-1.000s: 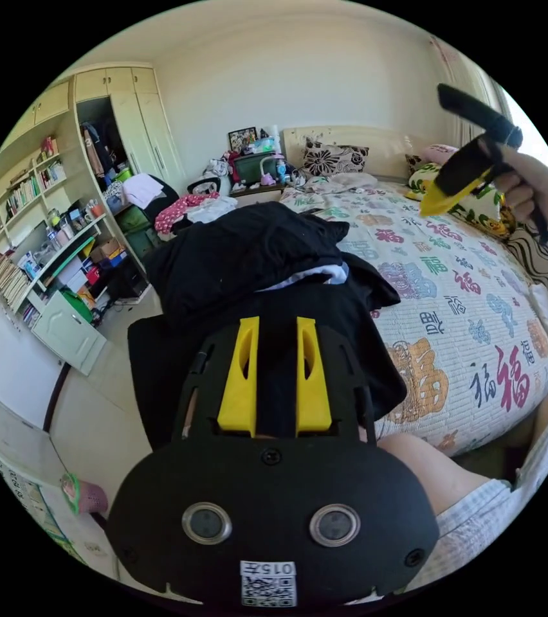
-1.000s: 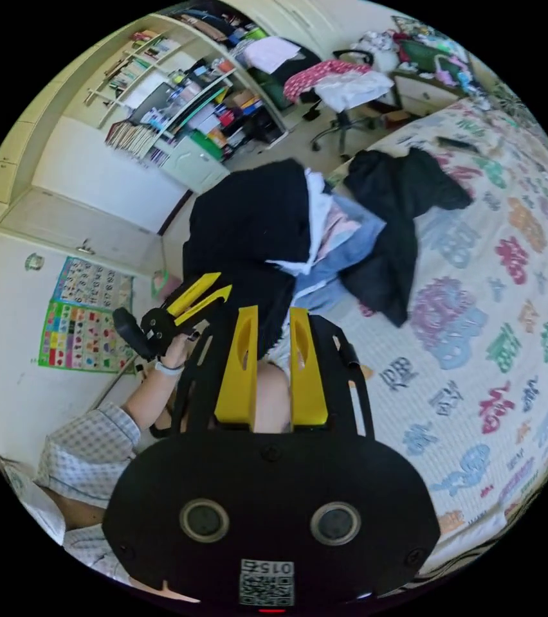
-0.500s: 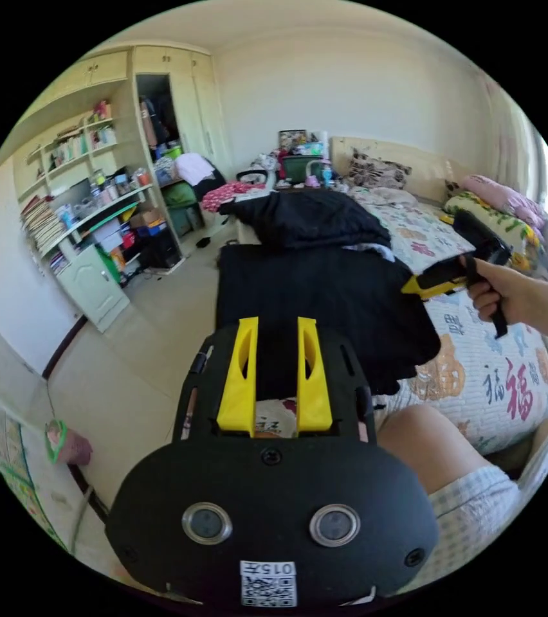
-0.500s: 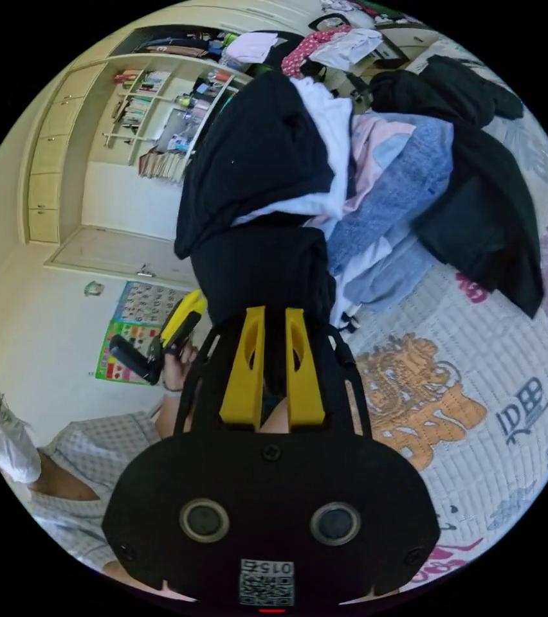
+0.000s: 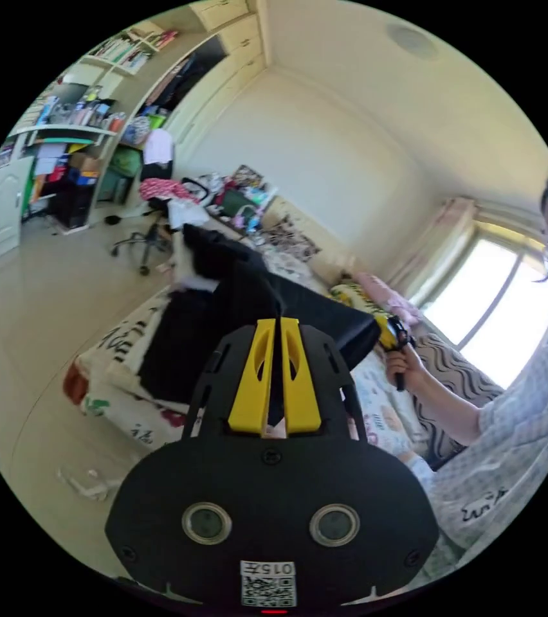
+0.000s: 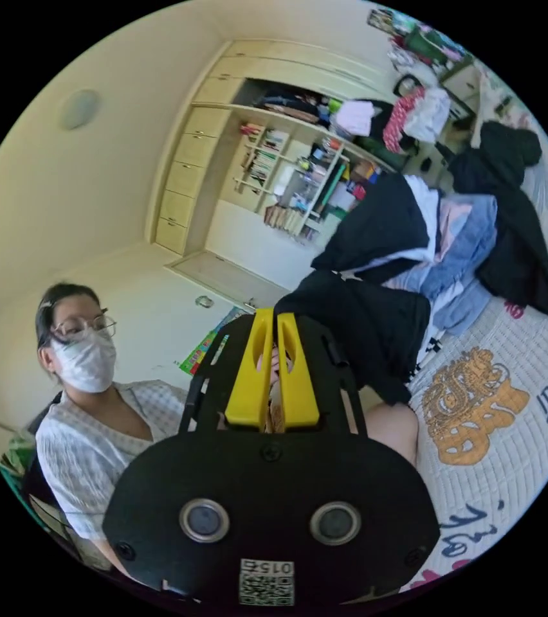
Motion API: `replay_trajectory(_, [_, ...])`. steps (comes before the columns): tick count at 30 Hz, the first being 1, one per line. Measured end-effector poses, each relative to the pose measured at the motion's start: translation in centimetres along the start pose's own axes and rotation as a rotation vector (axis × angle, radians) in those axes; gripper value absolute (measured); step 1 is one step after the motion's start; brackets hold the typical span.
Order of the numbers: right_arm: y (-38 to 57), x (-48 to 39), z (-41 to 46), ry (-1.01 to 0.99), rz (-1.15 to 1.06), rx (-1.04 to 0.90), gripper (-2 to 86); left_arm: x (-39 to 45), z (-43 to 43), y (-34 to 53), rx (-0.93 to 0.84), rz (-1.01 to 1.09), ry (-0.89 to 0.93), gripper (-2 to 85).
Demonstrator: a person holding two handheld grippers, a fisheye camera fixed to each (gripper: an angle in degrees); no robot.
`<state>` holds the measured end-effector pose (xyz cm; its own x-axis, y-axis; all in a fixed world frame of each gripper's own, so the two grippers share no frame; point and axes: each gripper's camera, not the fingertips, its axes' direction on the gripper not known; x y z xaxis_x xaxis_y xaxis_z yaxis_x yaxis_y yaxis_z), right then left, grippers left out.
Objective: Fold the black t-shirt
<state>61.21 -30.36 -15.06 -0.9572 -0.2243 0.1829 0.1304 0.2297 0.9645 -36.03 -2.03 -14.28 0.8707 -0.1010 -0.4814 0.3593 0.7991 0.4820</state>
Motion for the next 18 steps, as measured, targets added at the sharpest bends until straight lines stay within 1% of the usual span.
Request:
replay_trajectory(1, [0.6, -1.2, -1.1, -0.007, -0.022, 0.024, -0.4, 1.0, -0.2, -0.3, 0.005, 0.024, 0.036, 0.8])
replay_trajectory(3, [3.0, -6.3, -5.8, -0.030, -0.122, 0.137, -0.4, 4.9, -0.4, -1.6, 0.036, 0.127, 0.220, 0.6])
replay_trajectory(4, [3.6, -7.7, -7.0, -0.031, -0.149, 0.167, -0.4, 5.8, -0.2, -2.0, 0.037, 0.143, 0.273, 0.6])
replay_trajectory(5, [4.8, -10.9, -9.4, -0.021, -0.219, 0.219, -0.4, 7.7, 0.4, -2.8, 0.042, 0.166, 0.370, 0.6])
replay_trajectory(6, [6.0, -14.2, -11.4, 0.006, -0.295, 0.260, -0.4, 9.7, 1.5, -3.4, 0.038, 0.204, 0.447, 0.5])
replay_trajectory(7, [6.6, -15.9, -12.3, 0.031, -0.330, 0.274, -0.4, 10.8, 2.1, -3.7, 0.031, 0.221, 0.478, 0.5])
replay_trajectory(9, [9.1, -22.6, -15.5, 0.198, -0.427, 0.328, -0.4, 15.3, 4.7, -4.6, 0.002, 0.275, 0.571, 0.5])
replay_trajectory(12, [12.4, -29.0, -18.9, 0.386, -0.487, 0.387, -0.4, 20.4, 7.3, -5.5, -0.007, 0.322, 0.647, 0.4])
replay_trajectory(15, [15.4, -32.5, -21.6, 0.477, -0.502, 0.446, -0.3, 24.9, 10.7, -6.0, -0.016, 0.345, 0.700, 0.3])
replay_trajectory(16, [16.0, -32.8, -22.2, 0.493, -0.493, 0.467, -0.3, 25.8, 11.6, -6.1, -0.027, 0.349, 0.703, 0.3])
replay_trajectory(18, [18.3, -32.9, -25.1, 0.578, -0.427, 0.587, -0.2, 30.0, 15.2, -6.0, -0.058, 0.409, 0.656, 0.2])
